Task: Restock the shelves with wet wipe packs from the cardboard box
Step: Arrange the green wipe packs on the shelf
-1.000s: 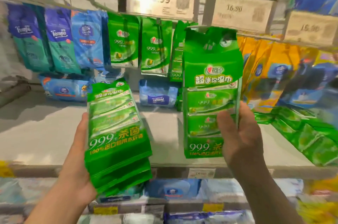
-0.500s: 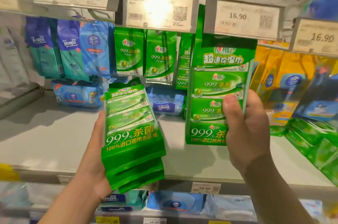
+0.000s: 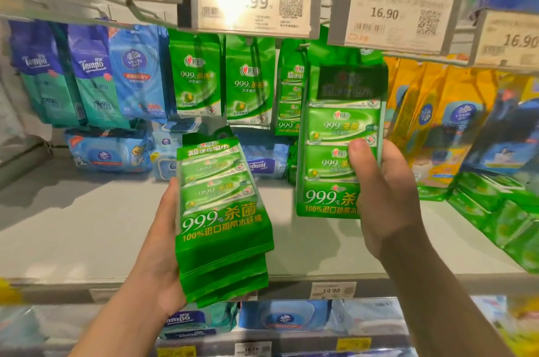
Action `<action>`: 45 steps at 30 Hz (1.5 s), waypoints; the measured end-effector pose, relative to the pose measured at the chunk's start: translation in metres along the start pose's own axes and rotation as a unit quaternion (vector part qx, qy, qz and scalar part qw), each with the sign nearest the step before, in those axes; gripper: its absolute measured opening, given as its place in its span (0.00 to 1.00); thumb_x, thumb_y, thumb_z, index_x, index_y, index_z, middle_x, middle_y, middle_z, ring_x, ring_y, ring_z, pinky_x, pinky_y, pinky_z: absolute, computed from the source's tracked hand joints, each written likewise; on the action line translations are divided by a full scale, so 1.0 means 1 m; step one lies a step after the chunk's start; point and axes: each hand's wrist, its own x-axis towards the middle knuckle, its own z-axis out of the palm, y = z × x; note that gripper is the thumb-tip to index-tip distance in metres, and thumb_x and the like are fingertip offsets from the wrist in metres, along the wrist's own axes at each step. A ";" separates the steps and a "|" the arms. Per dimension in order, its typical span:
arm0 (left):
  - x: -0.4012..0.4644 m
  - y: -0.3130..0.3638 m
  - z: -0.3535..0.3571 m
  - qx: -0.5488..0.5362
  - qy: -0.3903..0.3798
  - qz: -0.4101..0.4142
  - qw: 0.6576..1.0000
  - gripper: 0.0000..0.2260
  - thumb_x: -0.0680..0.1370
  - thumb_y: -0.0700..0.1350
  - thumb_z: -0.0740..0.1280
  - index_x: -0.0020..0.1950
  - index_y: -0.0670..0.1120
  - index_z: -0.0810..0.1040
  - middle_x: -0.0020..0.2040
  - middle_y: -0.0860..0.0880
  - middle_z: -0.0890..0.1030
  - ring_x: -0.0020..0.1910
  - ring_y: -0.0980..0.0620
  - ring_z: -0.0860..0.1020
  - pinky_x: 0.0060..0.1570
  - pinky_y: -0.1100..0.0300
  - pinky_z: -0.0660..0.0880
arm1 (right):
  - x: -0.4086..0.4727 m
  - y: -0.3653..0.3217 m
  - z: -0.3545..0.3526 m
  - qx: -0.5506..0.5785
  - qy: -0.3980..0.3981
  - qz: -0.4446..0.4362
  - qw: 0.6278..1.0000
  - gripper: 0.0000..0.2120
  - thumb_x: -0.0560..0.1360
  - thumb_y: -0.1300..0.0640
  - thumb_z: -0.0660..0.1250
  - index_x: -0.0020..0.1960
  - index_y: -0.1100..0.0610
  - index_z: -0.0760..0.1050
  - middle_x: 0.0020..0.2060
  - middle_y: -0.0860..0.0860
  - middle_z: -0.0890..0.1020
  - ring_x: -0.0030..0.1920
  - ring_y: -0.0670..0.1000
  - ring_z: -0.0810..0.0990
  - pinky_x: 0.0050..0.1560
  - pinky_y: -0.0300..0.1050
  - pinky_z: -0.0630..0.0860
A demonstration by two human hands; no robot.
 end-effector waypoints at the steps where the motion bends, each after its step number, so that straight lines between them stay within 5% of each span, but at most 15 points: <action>1: -0.002 0.001 0.004 0.001 -0.010 -0.008 1.000 0.28 0.76 0.69 0.58 0.40 0.48 0.87 0.40 0.43 0.85 0.34 0.44 0.84 0.33 0.51 0.81 | 0.000 0.002 0.000 0.000 -0.007 0.008 1.000 0.09 0.78 0.48 0.68 0.54 0.52 0.78 0.47 0.47 0.87 0.48 0.49 0.87 0.46 0.50 0.84; 3: -0.001 0.001 0.002 0.003 -0.021 -0.017 1.000 0.29 0.76 0.69 0.57 0.38 0.48 0.87 0.38 0.43 0.85 0.33 0.44 0.84 0.31 0.52 0.81 | -0.003 0.009 -0.002 -0.011 -0.024 0.026 0.999 0.07 0.79 0.50 0.70 0.55 0.51 0.79 0.48 0.47 0.88 0.49 0.49 0.87 0.48 0.49 0.83; 6: 0.004 0.000 -0.006 0.004 -0.009 -0.030 0.999 0.29 0.75 0.69 0.58 0.39 0.48 0.87 0.38 0.43 0.85 0.33 0.44 0.83 0.33 0.52 0.81 | -0.007 0.026 -0.004 -0.058 -0.051 0.062 0.995 0.17 0.71 0.42 0.72 0.54 0.50 0.79 0.47 0.49 0.87 0.48 0.55 0.86 0.43 0.50 0.82; 9: 0.005 0.003 -0.007 0.010 -0.003 -0.029 1.000 0.29 0.75 0.69 0.57 0.37 0.48 0.87 0.38 0.43 0.85 0.32 0.44 0.83 0.32 0.52 0.81 | -0.002 0.042 -0.001 -0.067 -0.042 0.065 0.995 0.08 0.80 0.49 0.70 0.55 0.52 0.77 0.47 0.54 0.86 0.44 0.65 0.84 0.40 0.57 0.79; 12: 0.008 0.006 -0.011 0.004 -0.004 -0.029 1.000 0.30 0.75 0.69 0.57 0.38 0.48 0.87 0.39 0.43 0.85 0.33 0.44 0.84 0.32 0.51 0.81 | 0.008 0.047 0.005 -0.046 -0.018 0.058 0.997 0.03 0.83 0.56 0.64 0.55 0.53 0.76 0.46 0.55 0.86 0.39 0.58 0.85 0.38 0.50 0.80; 23: 0.017 0.010 -0.019 0.015 0.009 -0.025 1.000 0.30 0.75 0.71 0.57 0.44 0.48 0.87 0.44 0.42 0.85 0.39 0.43 0.84 0.42 0.51 0.79 | 0.062 0.063 0.033 -0.011 0.029 0.108 0.994 0.14 0.83 0.55 0.66 0.58 0.67 0.75 0.43 0.61 0.81 0.28 0.48 0.81 0.27 0.39 0.76; 29: 0.019 0.008 -0.018 0.013 0.014 -0.027 0.999 0.30 0.75 0.71 0.58 0.46 0.47 0.87 0.46 0.41 0.85 0.41 0.41 0.84 0.48 0.48 0.75 | 0.084 0.063 0.043 0.006 0.043 0.136 0.990 0.07 0.81 0.52 0.68 0.50 0.55 0.74 0.41 0.53 0.79 0.30 0.48 0.80 0.32 0.39 0.79; 33: 0.018 0.006 -0.018 0.022 0.012 -0.016 1.000 0.29 0.76 0.70 0.58 0.44 0.47 0.86 0.43 0.42 0.85 0.39 0.42 0.84 0.43 0.52 0.78 | 0.096 0.065 0.049 0.003 0.029 0.140 0.990 0.11 0.81 0.50 0.68 0.49 0.56 0.70 0.40 0.51 0.73 0.29 0.50 0.75 0.45 0.51 0.76; 35: 0.018 0.005 -0.019 0.019 0.011 -0.018 1.000 0.29 0.76 0.70 0.58 0.43 0.47 0.86 0.42 0.42 0.85 0.38 0.42 0.84 0.42 0.52 0.78 | 0.102 0.066 0.052 0.000 0.026 0.142 0.989 0.15 0.82 0.49 0.67 0.62 0.57 0.69 0.43 0.51 0.74 0.28 0.49 0.73 0.46 0.50 0.74; 37: 0.017 0.003 -0.021 0.014 0.013 -0.025 1.000 0.30 0.75 0.70 0.58 0.44 0.47 0.87 0.43 0.41 0.85 0.38 0.42 0.84 0.43 0.51 0.78 | 0.107 0.068 0.054 -0.014 0.033 0.157 0.987 0.30 0.82 0.48 0.67 0.77 0.60 0.62 0.54 0.52 0.77 0.31 0.49 0.75 0.46 0.47 0.75; 39: 0.016 0.003 -0.022 0.005 0.012 -0.034 0.999 0.31 0.75 0.71 0.58 0.43 0.46 0.87 0.43 0.41 0.85 0.38 0.41 0.84 0.45 0.50 0.77 | 0.109 0.070 0.055 -0.014 0.036 0.170 0.985 0.36 0.81 0.47 0.68 0.80 0.61 0.57 0.64 0.54 0.76 0.33 0.47 0.77 0.46 0.44 0.76; 45: 0.014 0.003 -0.025 -0.011 0.006 -0.033 0.999 0.31 0.75 0.71 0.57 0.42 0.46 0.87 0.41 0.41 0.85 0.37 0.42 0.84 0.44 0.52 0.77 | 0.121 0.079 0.048 0.061 0.014 0.258 0.964 0.21 0.79 0.47 0.70 0.62 0.62 0.71 0.41 0.53 0.74 0.31 0.49 0.76 0.42 0.43 0.77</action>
